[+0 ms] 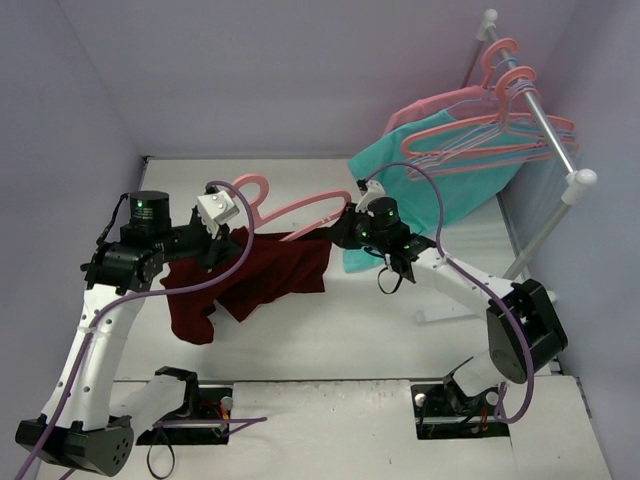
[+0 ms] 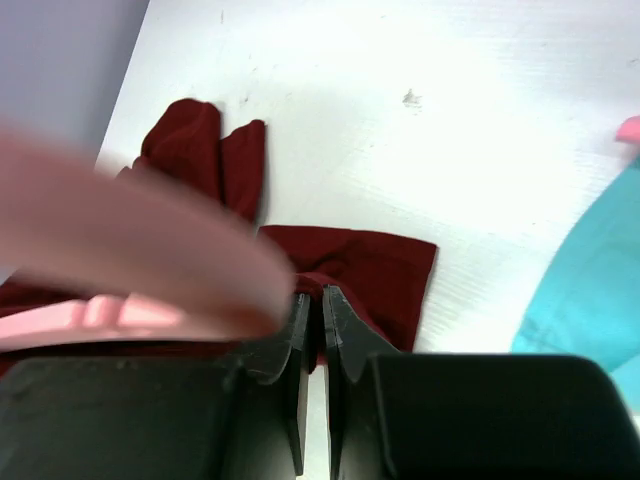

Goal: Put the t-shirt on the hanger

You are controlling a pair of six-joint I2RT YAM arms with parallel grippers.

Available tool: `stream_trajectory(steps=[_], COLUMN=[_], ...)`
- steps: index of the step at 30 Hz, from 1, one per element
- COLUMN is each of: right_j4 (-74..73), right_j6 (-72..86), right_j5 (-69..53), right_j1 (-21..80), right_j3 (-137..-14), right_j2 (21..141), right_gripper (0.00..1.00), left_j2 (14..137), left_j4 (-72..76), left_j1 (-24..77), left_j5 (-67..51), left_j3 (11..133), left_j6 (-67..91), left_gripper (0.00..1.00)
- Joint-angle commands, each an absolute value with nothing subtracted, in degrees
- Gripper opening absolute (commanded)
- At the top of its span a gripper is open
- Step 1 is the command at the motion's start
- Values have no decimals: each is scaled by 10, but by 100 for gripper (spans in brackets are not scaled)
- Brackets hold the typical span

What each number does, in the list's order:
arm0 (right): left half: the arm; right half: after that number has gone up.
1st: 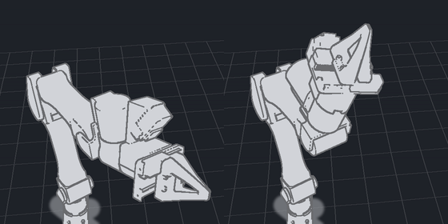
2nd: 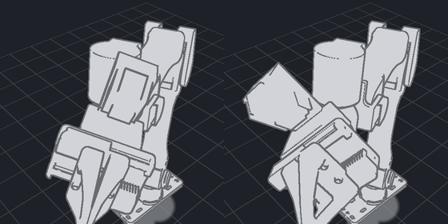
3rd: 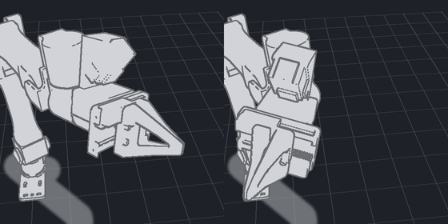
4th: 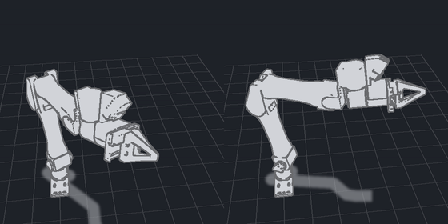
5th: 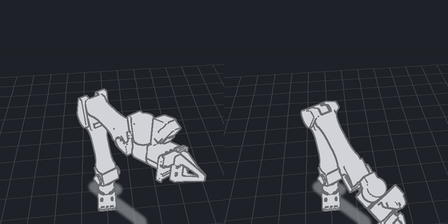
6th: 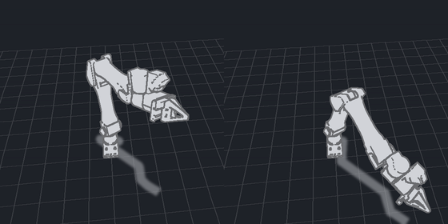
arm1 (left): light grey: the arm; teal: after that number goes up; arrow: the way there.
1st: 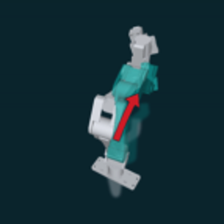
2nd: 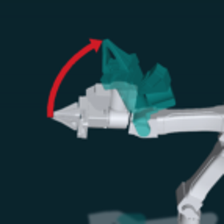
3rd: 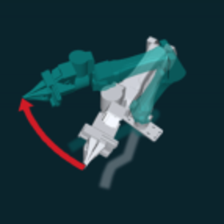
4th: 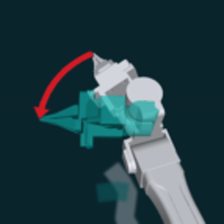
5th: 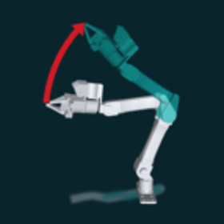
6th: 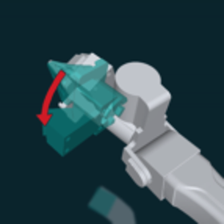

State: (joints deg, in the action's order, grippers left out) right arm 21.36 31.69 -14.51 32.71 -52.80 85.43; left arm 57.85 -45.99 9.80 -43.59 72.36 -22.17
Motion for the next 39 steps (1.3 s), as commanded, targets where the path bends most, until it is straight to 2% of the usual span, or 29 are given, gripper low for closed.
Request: stream_trajectory(steps=[1, 15, 26, 39], right_j4=[197, 86, 43, 18], right_j6=[276, 132, 77, 56], right_j5=[-113, -92, -85, -119], right_j1=[279, 185, 180, 206], right_j3=[-548, -662, -703, -796], right_j2=[830, 802, 792, 771], right_gripper=[0, 0, 0, 0], left_j2=[555, 566, 618, 678], left_j4=[-425, -457, -495, -515], left_j1=[97, 111, 157, 214], left_j5=[-489, -436, -261, -211], left_j3=[734, 717, 750, 814], left_j6=[-245, -307, -316, -321], left_gripper=[0, 0, 0, 0])
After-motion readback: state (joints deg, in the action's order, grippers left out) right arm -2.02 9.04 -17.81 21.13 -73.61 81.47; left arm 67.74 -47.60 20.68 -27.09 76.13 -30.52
